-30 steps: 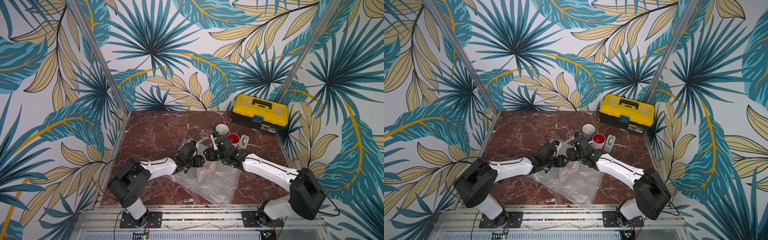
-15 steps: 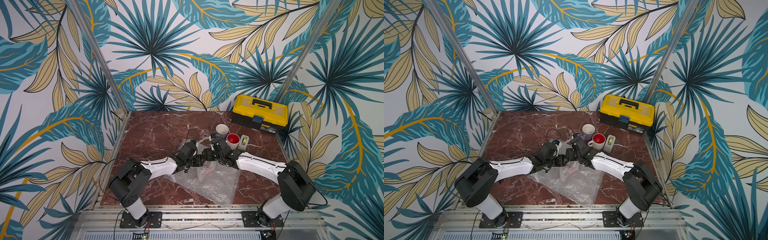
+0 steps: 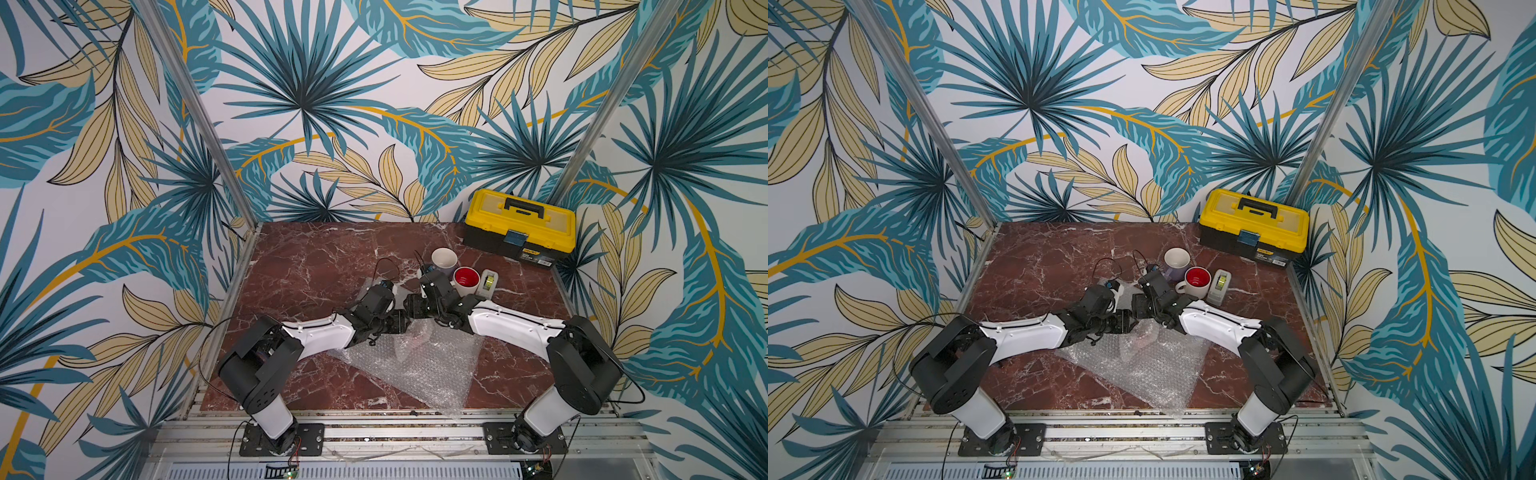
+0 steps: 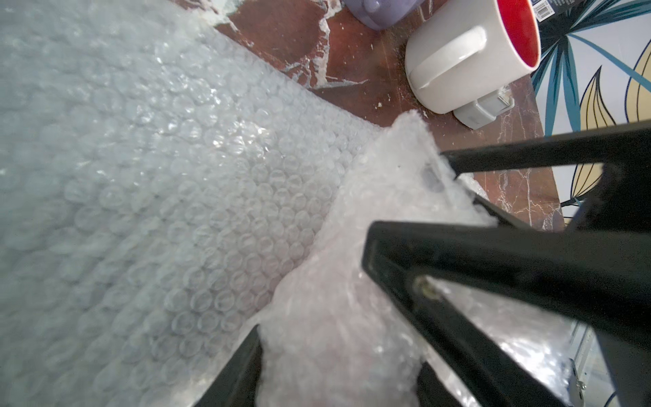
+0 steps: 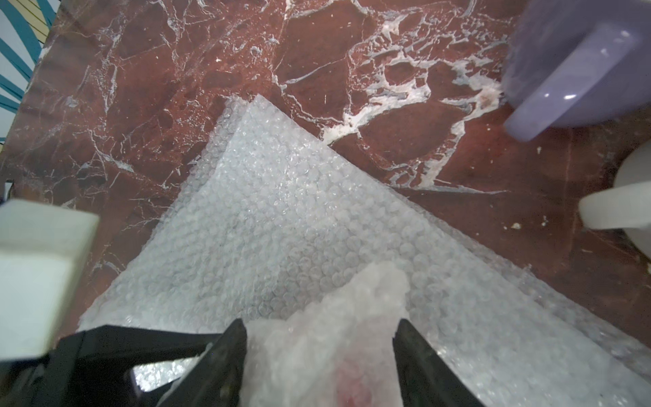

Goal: Wrap mugs in bubble wrap
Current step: Stick the tape on the bubble wrap.

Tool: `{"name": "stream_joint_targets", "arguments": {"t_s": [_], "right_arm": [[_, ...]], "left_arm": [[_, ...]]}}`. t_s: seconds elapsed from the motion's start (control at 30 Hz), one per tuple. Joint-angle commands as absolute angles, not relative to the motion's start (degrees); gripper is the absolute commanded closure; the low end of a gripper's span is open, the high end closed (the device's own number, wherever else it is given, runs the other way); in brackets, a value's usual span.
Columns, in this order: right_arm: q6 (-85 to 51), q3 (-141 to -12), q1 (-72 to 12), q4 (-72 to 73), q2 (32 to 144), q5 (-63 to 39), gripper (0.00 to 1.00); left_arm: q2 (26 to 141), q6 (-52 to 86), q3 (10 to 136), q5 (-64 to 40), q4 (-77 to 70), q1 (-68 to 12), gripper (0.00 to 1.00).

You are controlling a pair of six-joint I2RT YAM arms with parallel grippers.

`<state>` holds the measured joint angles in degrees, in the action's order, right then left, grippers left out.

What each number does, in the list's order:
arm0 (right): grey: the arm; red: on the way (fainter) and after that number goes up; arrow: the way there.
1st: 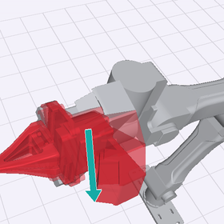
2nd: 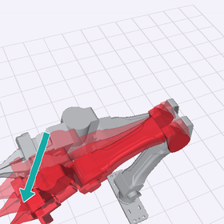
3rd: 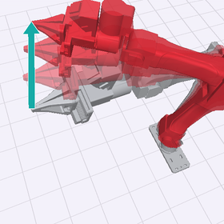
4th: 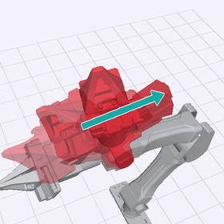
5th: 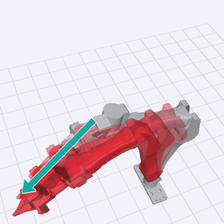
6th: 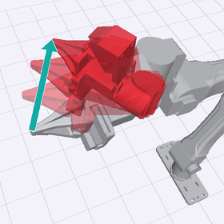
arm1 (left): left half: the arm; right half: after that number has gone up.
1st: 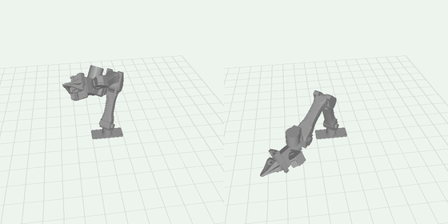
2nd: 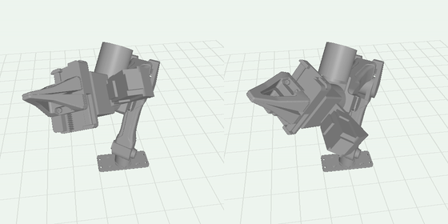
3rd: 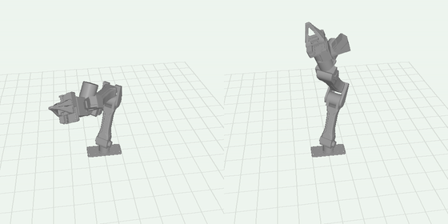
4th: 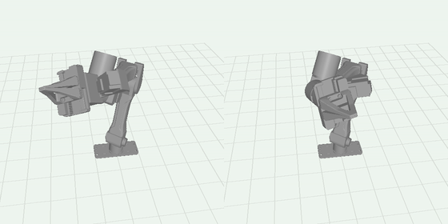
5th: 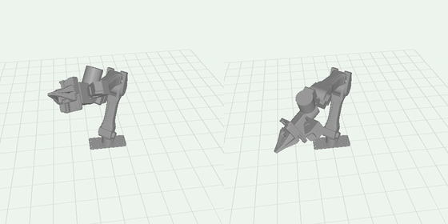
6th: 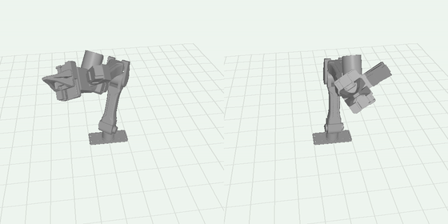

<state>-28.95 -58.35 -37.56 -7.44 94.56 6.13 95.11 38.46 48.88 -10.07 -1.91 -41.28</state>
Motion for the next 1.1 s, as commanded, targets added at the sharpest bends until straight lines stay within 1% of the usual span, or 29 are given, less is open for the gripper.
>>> {"name": "stream_joint_targets", "arguments": {"t_s": [0.0, 0.1, 0.2, 0.3, 0.43, 0.57, 0.67, 0.87, 1.07], "right_arm": [[-30.64, -59.72, -37.07, -15.22, 97.54, 8.12, 0.35], [-31.27, -61.00, -36.59, -15.98, 94.55, 6.27, 0.35], [-31.82, -62.75, -36.14, -17.90, 90.17, 4.65, 0.29], [-32.41, -61.37, -36.12, -18.25, 84.50, 3.29, 0.25], [-33.50, -55.15, -36.12, -19.07, 76.86, 1.72, 0.24], [-35.21, -45.62, -36.13, -15.01, 70.98, -3.06, 0.24], [-36.57, -41.94, -36.12, -13.10, 70.11, -5.00, 0.24], [-40.02, -39.43, -36.17, -7.73, 72.18, -7.82, 0.25], [-41.17, -37.44, -36.18, -7.35, 72.27, -4.87, 0.27]], "left_arm": [[97.03, 37.62, 49.15, -10.48, 1.32, -42.01, 0.46], [96.87, 37.70, 48.98, -10.40, 1.31, -42.03, 0.46], [96.81, 37.79, 48.95, -10.33, 1.32, -42.01, 0.46], [96.77, 37.71, 48.94, -10.31, 1.32, -42.01, 0.46], [97.02, 37.70, 48.96, -10.34, 1.31, -42.05, 0.46], [97.29, 37.55, 49.30, -10.45, 1.31, -42.02, 0.46], [97.55, 37.39, 49.45, -10.49, 1.27, -42.01, 0.46], [97.83, 37.53, 49.55, -10.69, 1.32, -42.04, 0.46], [97.65, 37.59, 49.48, -10.70, 1.27, -42.01, 0.46]]}}
